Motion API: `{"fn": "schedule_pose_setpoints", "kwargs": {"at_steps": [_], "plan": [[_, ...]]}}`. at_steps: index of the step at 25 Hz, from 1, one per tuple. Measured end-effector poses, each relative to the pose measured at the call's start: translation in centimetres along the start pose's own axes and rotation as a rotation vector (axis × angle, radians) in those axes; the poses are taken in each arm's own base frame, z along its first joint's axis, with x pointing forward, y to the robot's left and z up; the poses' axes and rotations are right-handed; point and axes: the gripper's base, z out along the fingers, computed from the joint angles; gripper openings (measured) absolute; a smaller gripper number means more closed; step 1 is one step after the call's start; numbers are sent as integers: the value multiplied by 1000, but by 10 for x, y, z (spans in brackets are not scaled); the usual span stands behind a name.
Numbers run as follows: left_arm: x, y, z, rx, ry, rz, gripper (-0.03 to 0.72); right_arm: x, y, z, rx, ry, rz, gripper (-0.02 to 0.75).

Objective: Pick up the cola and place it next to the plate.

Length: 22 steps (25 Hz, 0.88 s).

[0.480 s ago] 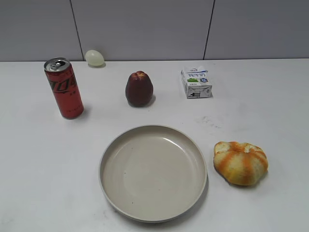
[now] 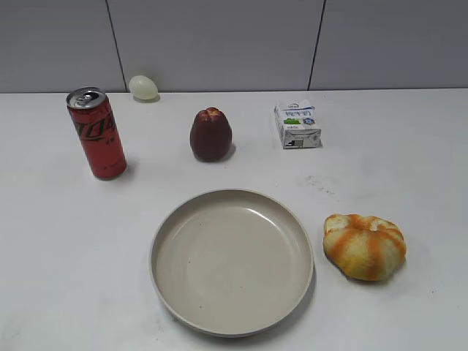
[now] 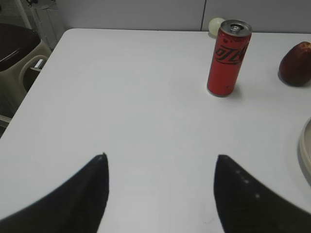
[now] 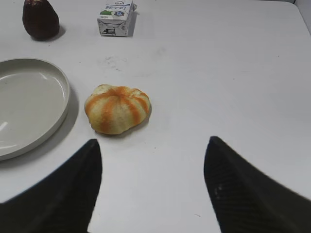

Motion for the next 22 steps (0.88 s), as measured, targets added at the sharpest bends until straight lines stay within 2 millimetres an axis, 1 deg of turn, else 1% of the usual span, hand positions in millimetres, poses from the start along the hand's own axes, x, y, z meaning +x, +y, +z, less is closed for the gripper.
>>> {"fn": "schedule_pose_setpoints", "kwargs": {"at_steps": [18, 20, 22], "plan": [[0, 0, 0, 0, 1, 0, 505, 0, 0, 0, 0, 0, 0, 531], [-3, 0, 6, 0, 39, -1, 504, 0, 0, 0, 0, 0, 0, 531], [-7, 0, 16, 3, 114, -3, 503, 0, 0, 0, 0, 0, 0, 531]]}}
